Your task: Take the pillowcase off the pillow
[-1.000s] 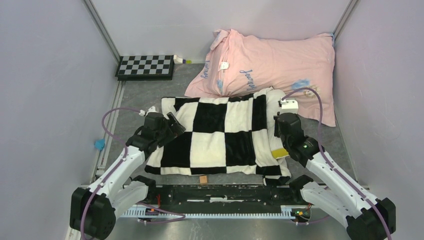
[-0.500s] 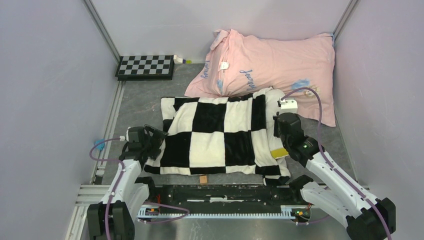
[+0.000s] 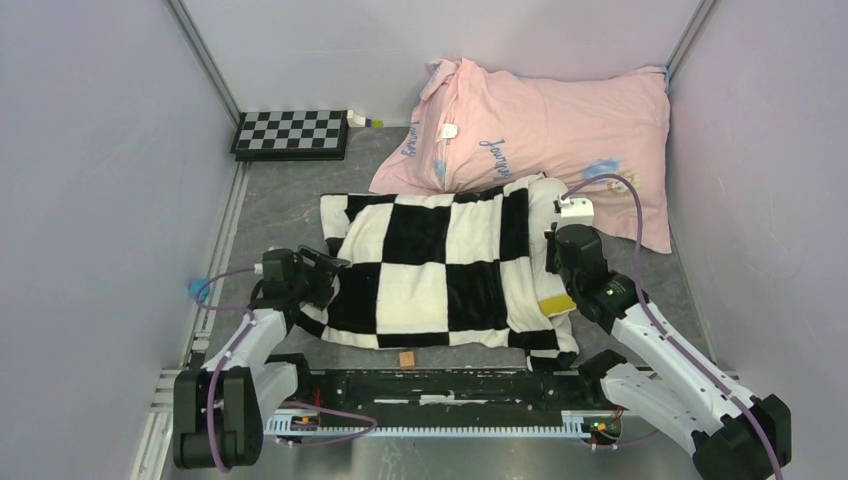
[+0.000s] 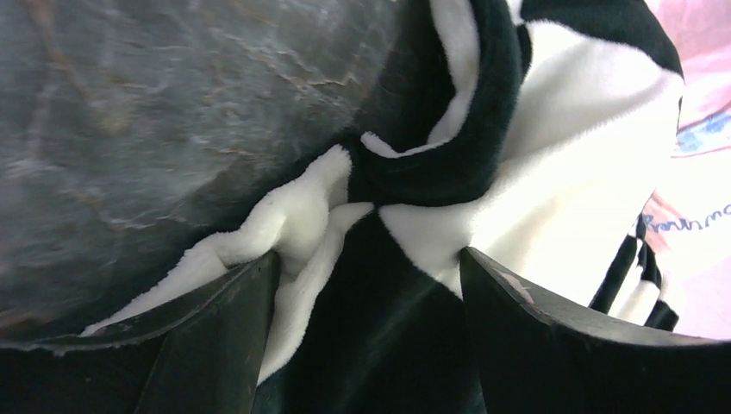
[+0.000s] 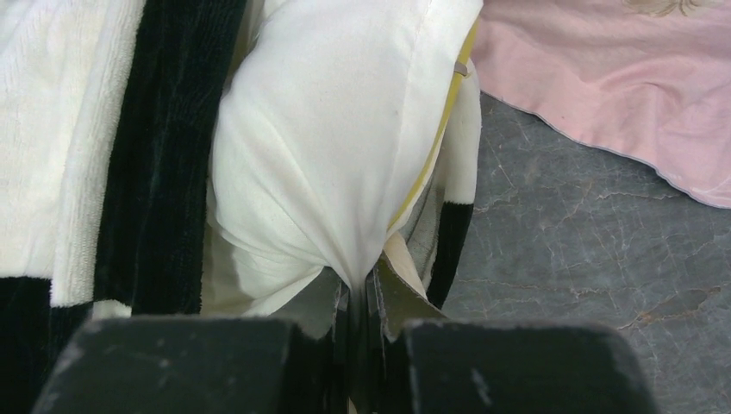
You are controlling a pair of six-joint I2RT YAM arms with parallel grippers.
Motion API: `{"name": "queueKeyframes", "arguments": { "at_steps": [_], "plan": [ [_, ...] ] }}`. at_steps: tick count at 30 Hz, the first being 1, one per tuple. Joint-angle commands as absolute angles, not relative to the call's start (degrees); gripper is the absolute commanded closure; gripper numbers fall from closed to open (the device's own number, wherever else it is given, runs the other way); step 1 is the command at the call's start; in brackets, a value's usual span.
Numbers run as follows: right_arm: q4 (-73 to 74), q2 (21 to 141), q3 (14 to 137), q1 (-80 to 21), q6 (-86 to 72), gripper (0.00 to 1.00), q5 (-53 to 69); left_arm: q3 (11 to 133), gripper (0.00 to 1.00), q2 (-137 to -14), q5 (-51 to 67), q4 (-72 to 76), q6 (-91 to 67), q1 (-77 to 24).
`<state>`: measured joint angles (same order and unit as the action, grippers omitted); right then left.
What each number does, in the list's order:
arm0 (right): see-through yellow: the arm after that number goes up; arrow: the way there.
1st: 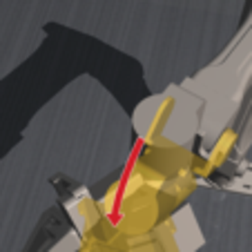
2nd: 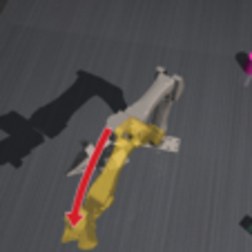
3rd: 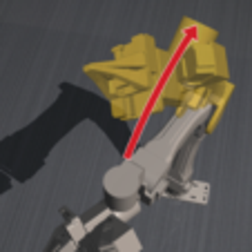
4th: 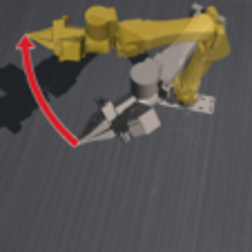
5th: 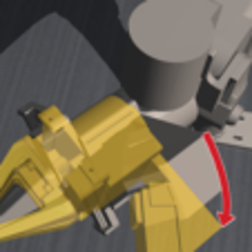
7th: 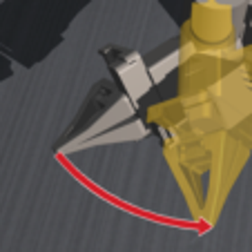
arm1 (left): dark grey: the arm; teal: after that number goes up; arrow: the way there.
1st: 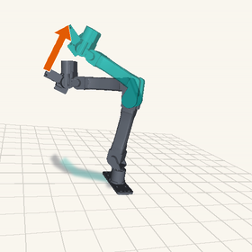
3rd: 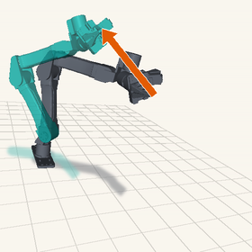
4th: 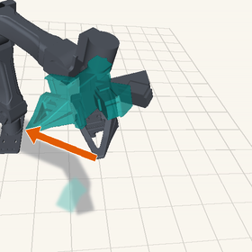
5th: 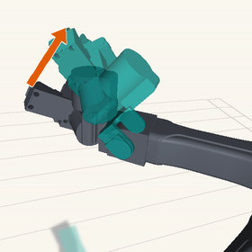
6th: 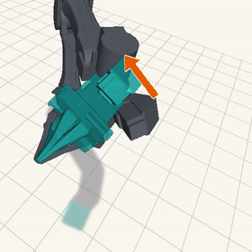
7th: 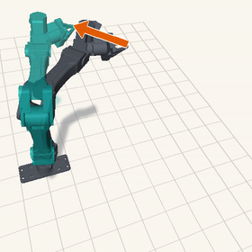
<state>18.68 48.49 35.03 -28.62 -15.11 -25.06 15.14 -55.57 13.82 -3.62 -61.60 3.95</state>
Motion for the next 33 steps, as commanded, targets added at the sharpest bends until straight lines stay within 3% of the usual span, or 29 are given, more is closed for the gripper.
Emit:
{"name": "queueKeyframes", "arguments": {
  "at_steps": [1, 4, 6, 8, 9, 15, 21, 27, 33],
  "plan": [
    [12.8, 48.4, 37.1, -28.7, -15.8, 1.00, -22.7, 14.5, 0.19, -59.6, 14.5, 2.9, -63.3, 0.7],
    [12.6, 48.6, 36.9, -28.7, -15.9, 1.00, -22.6, 15.5, 0.38, -61.5, 13.4, 6.4, -63.4, -1.5],
    [12.3, 48.8, 36.7, -28.7, -16.2, 1.00, -22.2, 15.9, 0.60, -63.1, 13.4, 8.9, -63.2, -1.6],
    [11.8, 49.1, 36.4, -28.7, -16.7, 1.00, -20.9, 16.5, 0.90, -64.6, 13.8, 11.0, -63.4, -1.6],
    [11.5, 49.4, 36.2, -28.7, -17.1, 1.00, -20.0, 17.1, 0.97, -65.1, 13.9, 11.6, -63.5, -1.6],
    [10.8, 52.1, 38.1, -28.7, -18.5, 1.00, -19.2, 20.2, 0.98, -65.1, 7.9, 11.8, -65.8, -1.5],
    [13.7, 57.0, 47.4, -28.1, -19.3, 1.00, -20.9, 24.6, 0.98, -63.0, -7.8, 10.9, -64.8, -1.5],
    [16.8, 58.7, 58.2, -26.2, -17.4, 1.00, -31.6, 32.8, 0.98, -59.6, -18.5, 2.0, -62.9, 4.1],
    [17.5, 57.1, 58.5, -22.9, -16.7, 1.00, -45.1, 37.0, 0.98, -59.2, -16.7, 0.4, -60.1, 12.7]
  ]
}}
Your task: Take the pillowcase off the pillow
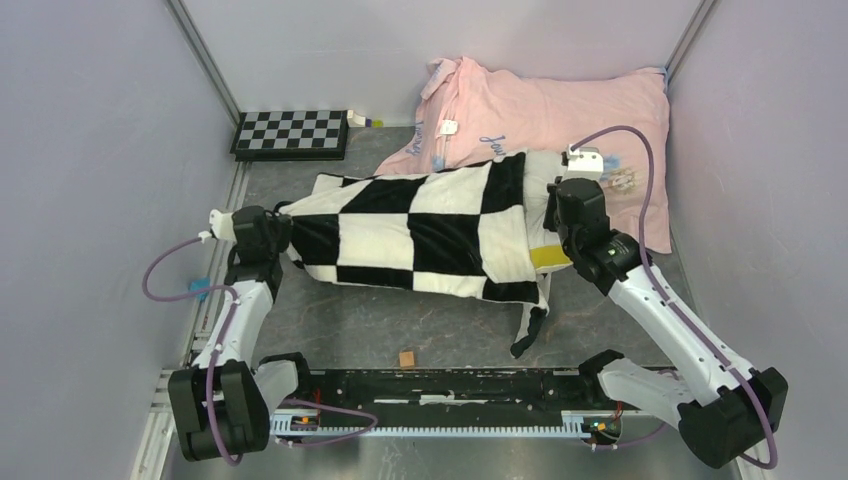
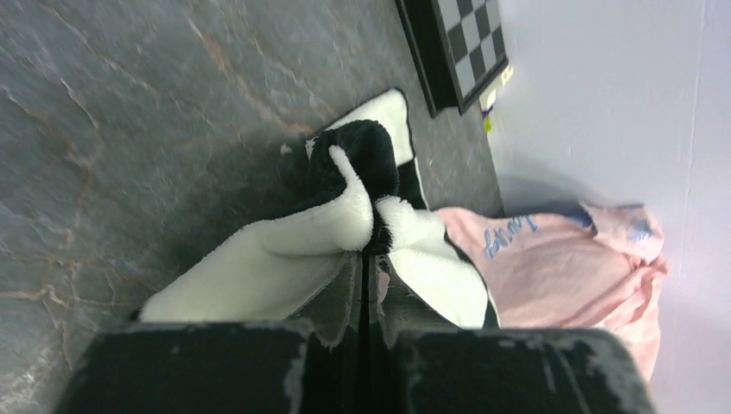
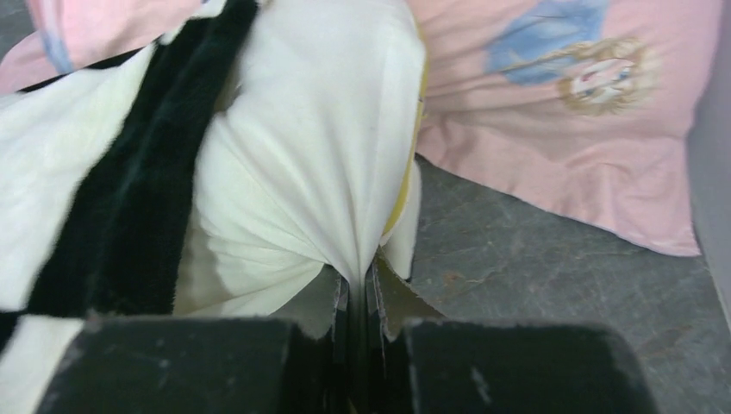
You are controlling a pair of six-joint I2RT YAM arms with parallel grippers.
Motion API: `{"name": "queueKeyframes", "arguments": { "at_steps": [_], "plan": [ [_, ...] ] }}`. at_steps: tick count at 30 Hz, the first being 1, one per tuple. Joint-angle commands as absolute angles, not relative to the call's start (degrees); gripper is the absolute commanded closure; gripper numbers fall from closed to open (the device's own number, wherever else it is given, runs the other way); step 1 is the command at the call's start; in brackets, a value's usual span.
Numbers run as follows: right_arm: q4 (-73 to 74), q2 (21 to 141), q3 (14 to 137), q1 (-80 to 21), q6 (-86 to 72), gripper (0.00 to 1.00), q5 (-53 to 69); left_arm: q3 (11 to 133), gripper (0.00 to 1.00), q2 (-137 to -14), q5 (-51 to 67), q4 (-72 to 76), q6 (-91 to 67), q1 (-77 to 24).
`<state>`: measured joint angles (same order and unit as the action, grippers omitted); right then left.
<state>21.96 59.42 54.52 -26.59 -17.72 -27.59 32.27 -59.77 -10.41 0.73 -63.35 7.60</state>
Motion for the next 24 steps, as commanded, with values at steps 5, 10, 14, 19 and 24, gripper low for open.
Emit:
{"name": "queueKeyframes", "arguments": {
  "at_steps": [5, 10, 14, 19, 24],
  "plan": [
    [20.0, 57.0, 57.4, -18.7, -20.7, 1.00, -46.3, 39.3, 0.98, -58.5, -17.4, -3.7, -58.7, 15.9],
    [22.7, 56.4, 56.7, -14.4, -24.8, 1.00, -48.0, 38.8, 0.98, -57.7, -17.9, -4.0, -60.3, 16.8],
    [21.9, 54.8, 55.2, -11.4, -24.9, 1.00, -47.0, 38.5, 0.98, -58.0, -17.9, -4.2, -60.9, 17.4],
    [21.9, 53.0, 53.3, -8.2, -28.1, 1.00, -48.1, 39.7, 0.98, -57.0, -20.6, -5.2, -59.7, 18.1],
    [21.3, 53.1, 51.9, -6.7, -29.6, 1.00, -46.1, 43.0, 0.98, -56.5, -24.1, -8.6, -58.5, 18.2]
  ]
}}
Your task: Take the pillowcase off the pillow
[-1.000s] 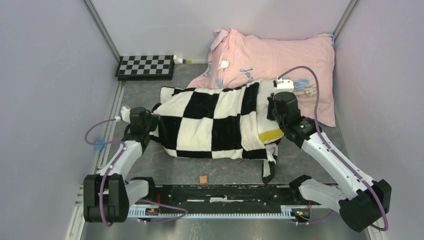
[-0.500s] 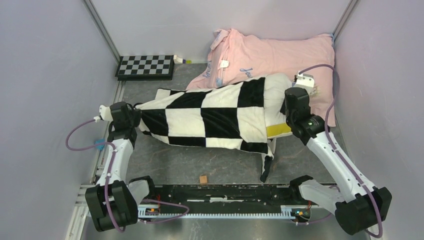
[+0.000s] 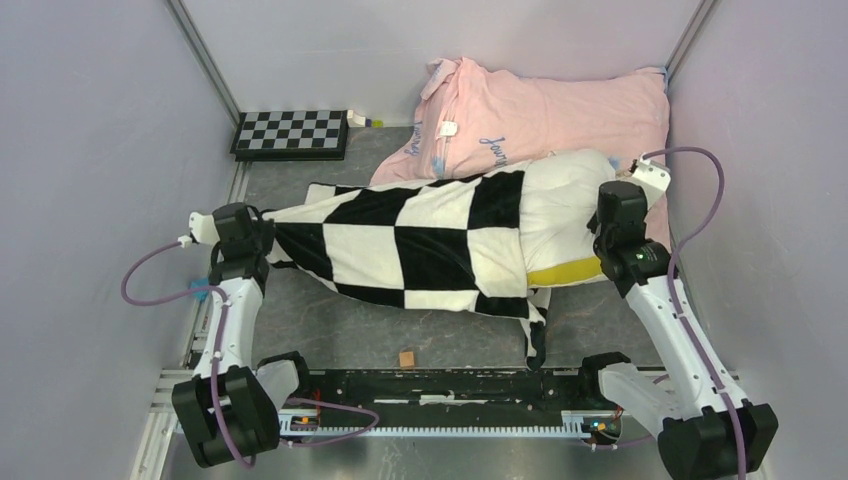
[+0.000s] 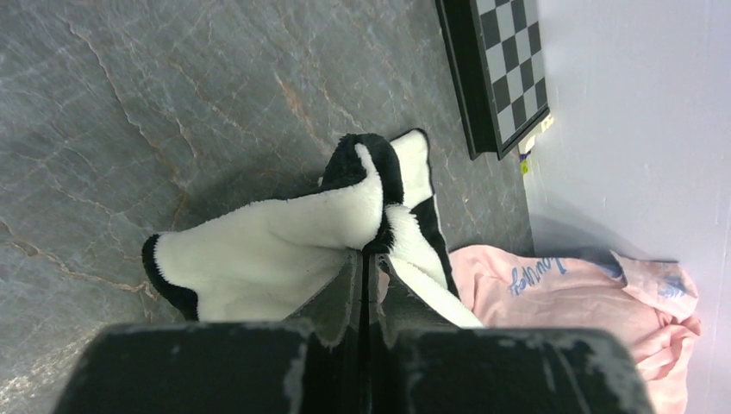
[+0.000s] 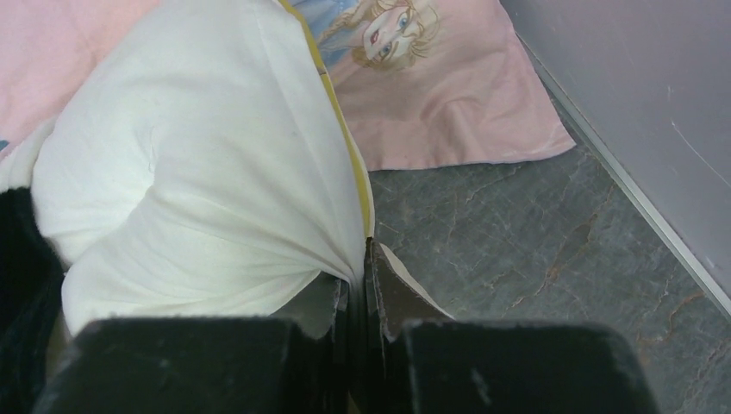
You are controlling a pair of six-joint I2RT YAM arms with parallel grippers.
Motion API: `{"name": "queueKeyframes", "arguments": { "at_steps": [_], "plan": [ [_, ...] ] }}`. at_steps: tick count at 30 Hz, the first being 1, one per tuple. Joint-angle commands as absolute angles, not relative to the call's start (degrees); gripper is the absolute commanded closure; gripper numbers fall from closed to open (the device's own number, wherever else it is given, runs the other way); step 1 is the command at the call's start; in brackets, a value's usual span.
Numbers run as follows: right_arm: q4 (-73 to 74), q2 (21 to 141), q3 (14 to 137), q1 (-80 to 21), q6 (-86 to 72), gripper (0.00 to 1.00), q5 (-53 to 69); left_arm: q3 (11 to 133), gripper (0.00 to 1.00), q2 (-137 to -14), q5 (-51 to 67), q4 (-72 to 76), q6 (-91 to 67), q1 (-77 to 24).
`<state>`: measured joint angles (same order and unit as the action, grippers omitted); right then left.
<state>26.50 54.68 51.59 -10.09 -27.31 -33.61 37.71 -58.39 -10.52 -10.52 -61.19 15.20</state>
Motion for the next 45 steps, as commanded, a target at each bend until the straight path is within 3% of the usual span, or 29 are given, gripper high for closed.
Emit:
{"name": "queueKeyframes", "arguments": {
  "at_steps": [1, 18, 21, 22, 24, 25, 26, 27, 30, 35, 40, 45],
  "plan": [
    [21.7, 53.2, 52.0, -6.3, -30.0, 1.00, -46.1, 43.5, 0.98, -56.5, -24.6, -9.2, -58.8, 18.2],
    [18.6, 53.6, 50.2, -1.2, -30.8, 1.00, -41.4, 47.2, 0.98, -56.5, -24.1, -12.0, -58.8, 20.9],
    [17.4, 53.3, 49.7, -1.0, -30.0, 1.00, -37.7, 46.9, 0.96, -56.5, -19.0, -10.3, -57.9, 20.9],
    [16.3, 53.3, 49.4, -1.0, -28.7, 0.93, -33.9, 46.7, 0.89, -56.9, -15.5, -8.4, -56.8, 20.9],
    [15.1, 53.5, 48.9, -1.0, -27.3, 0.59, -26.2, 47.1, 0.66, -58.2, -6.0, -6.1, -55.5, 20.7],
    [14.9, 53.5, 48.6, -1.0, -26.9, 0.31, -23.2, 47.9, 0.56, -59.3, -2.6, -6.2, -55.4, 20.2],
    [14.7, 53.4, 48.2, -1.0, -26.7, 0.10, -19.7, 48.6, 0.45, -60.0, 0.6, -6.9, -55.3, 19.5],
    [14.5, 53.2, 48.0, -1.0, -26.4, 0.02, -17.1, 49.5, 0.37, -60.5, 2.4, -8.5, -55.0, 18.2],
    [15.4, 52.2, 48.0, -1.0, -25.6, 0.02, -10.9, 50.9, 0.22, -59.1, 1.5, -13.2, -52.7, 11.6],
    [17.8, 50.4, 47.6, -1.0, -24.0, 0.02, -3.5, 49.9, 0.05, -55.5, 0.8, -14.9, -49.6, -3.6],
    [16.0, 48.9, 41.5, -1.1, -22.7, 0.02, 7.5, 52.7, 0.03, -58.4, 4.2, -19.3, -41.3, -13.9],
    [9.2, 48.0, 32.3, -1.4, -26.1, 0.02, 20.4, 53.1, 0.05, -63.7, 7.7, -23.2, -36.8, -16.9]
  ]
}}
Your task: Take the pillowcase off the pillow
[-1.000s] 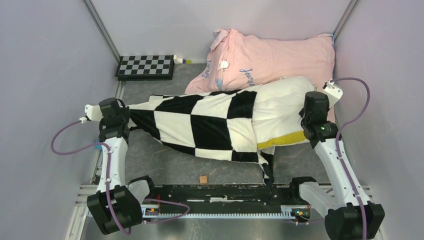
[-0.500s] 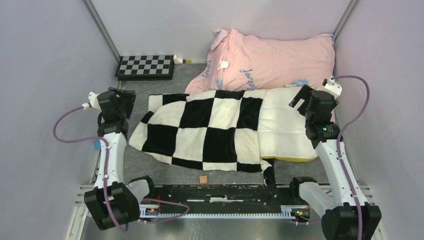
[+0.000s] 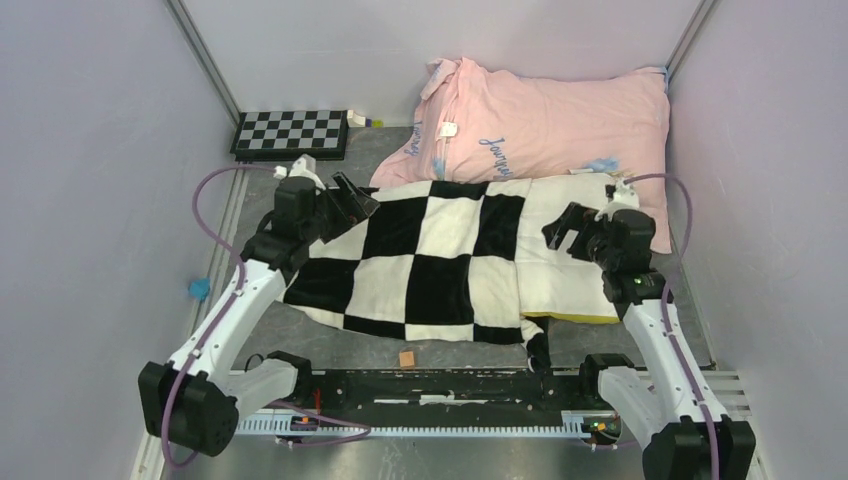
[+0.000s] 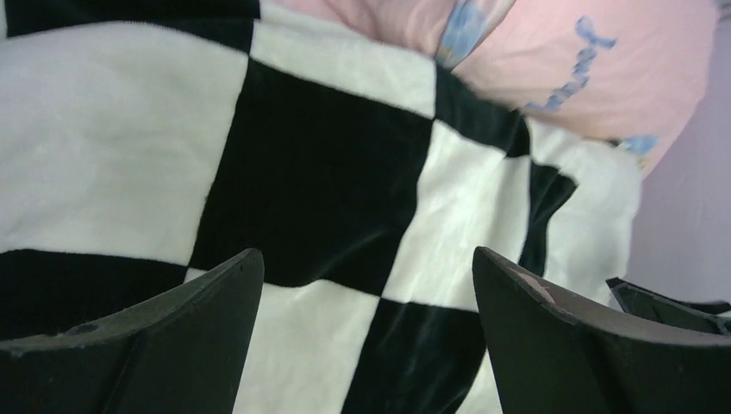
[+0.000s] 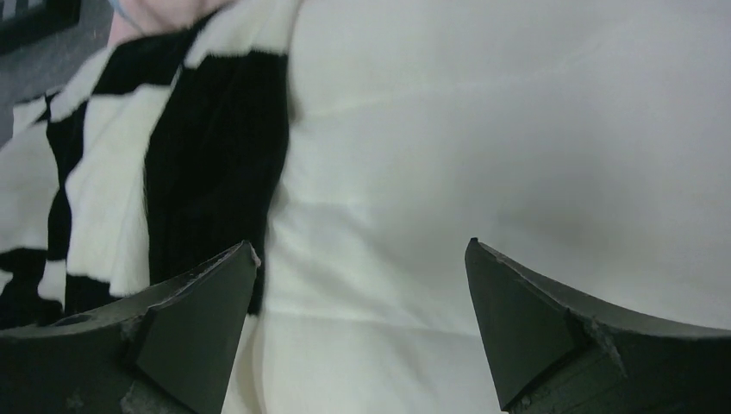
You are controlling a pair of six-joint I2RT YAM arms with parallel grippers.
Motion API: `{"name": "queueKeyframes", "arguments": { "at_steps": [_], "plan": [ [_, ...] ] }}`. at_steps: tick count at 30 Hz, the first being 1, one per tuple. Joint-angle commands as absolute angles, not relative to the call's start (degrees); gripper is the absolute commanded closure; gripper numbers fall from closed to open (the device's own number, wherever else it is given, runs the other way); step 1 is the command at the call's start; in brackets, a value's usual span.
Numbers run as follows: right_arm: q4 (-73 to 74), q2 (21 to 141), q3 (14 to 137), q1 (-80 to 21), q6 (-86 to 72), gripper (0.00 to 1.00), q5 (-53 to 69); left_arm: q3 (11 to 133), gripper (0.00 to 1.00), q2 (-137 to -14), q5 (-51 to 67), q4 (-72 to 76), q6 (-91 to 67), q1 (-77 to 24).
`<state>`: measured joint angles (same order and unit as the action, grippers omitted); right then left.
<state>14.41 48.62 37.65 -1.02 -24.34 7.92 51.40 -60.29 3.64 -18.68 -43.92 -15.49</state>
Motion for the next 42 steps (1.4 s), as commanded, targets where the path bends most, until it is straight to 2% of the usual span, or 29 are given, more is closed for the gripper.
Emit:
{"name": "queueKeyframes", "arguments": {
  "at_steps": [1, 6, 9, 13, 17, 20, 25, 30, 35, 42],
  "plan": [
    [8.7, 48.1, 30.9, -1.9, -26.4, 0.02, 21.0, 52.9, 0.06, -64.1, 8.5, -23.1, -37.1, -18.1],
    [8.7, 51.2, 26.5, -5.2, -24.3, 0.02, 14.0, 53.5, 0.07, -65.3, 5.5, -21.8, -38.3, -27.8],
    [4.3, 55.4, 22.6, -8.3, -25.8, 0.02, 12.5, 53.0, 0.07, -64.7, 6.9, -19.7, -39.2, -29.4],
    [-4.4, 62.4, 19.5, -18.9, -30.9, 0.02, 11.6, 52.3, 0.06, -63.9, 6.4, -19.9, -38.1, -29.4],
    [-11.6, 67.4, 22.3, -30.3, -34.7, 0.02, 10.1, 52.3, 0.06, -64.0, 4.6, -22.6, -36.8, -29.4],
    [-11.0, 69.6, 27.1, -34.2, -33.7, 0.02, 8.9, 53.3, 0.06, -63.7, 1.5, -25.7, -36.7, -29.7],
    [-7.8, 64.2, 29.4, -34.3, -29.5, 0.02, 4.1, 56.5, 0.06, -63.2, -4.8, -29.8, -35.5, -32.4],
    [-1.5, 57.4, 30.3, -34.3, -23.5, 0.02, -1.1, 61.1, 0.08, -65.4, -10.3, -32.3, -33.3, -39.2],
    [2.7, 54.2, 31.4, -34.4, -18.7, 0.02, 3.4, 68.6, 0.08, -71.4, -20.1, -36.4, -30.2, -49.4],
    [-0.4, 50.1, 27.2, -34.3, -19.6, 0.01, 4.5, 73.5, 0.09, -78.4, -21.0, -36.5, -29.9, -54.6]
  ]
}}
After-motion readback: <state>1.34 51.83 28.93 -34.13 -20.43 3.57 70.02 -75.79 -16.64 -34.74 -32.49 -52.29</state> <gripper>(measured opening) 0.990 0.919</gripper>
